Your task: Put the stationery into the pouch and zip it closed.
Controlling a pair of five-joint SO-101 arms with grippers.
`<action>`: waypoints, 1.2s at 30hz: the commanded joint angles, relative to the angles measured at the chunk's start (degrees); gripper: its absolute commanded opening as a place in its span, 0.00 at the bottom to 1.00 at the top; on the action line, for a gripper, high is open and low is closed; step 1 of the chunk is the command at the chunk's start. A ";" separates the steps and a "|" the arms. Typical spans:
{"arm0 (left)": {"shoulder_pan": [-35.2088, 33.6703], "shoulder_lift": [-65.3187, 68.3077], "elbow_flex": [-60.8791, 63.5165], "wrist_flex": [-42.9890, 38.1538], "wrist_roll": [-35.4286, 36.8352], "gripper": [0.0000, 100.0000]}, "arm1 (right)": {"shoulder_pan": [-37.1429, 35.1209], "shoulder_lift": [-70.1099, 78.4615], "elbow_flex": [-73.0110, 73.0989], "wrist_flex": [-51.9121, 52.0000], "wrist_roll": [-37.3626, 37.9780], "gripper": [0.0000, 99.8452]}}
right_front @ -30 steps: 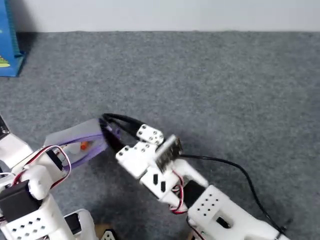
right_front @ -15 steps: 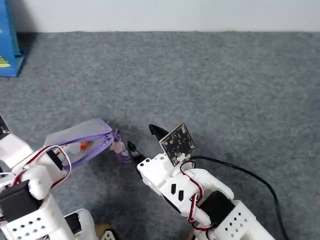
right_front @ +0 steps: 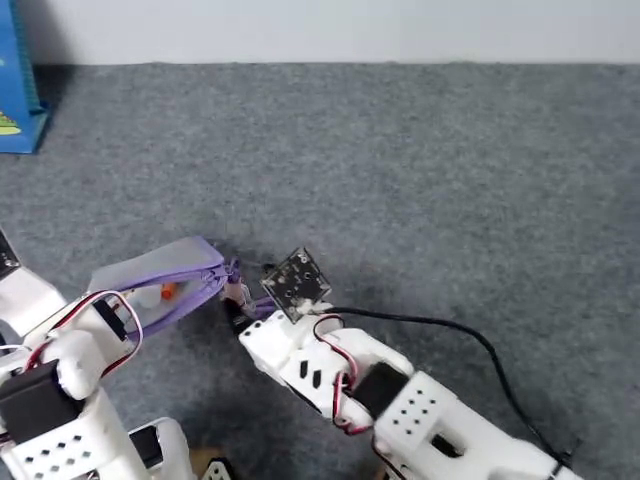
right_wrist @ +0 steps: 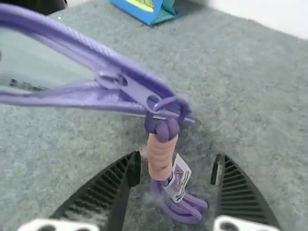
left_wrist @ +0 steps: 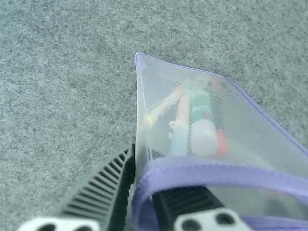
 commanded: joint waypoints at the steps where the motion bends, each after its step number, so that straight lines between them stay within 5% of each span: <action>1: -0.18 0.09 -0.13 1.05 0.53 0.01 | -0.57 4.00 -4.22 -4.53 -0.35 0.24; 20: -0.18 0.09 -0.04 1.05 0.53 0.01 | 0.40 6.29 -5.80 -9.19 0.09 0.24; 27: -0.26 0.09 -0.04 1.05 0.53 0.01 | 1.45 5.85 -5.80 -9.27 0.09 0.02; 36: -0.18 0.09 0.48 0.79 0.09 0.01 | 6.90 -3.56 -5.01 -4.53 5.36 0.01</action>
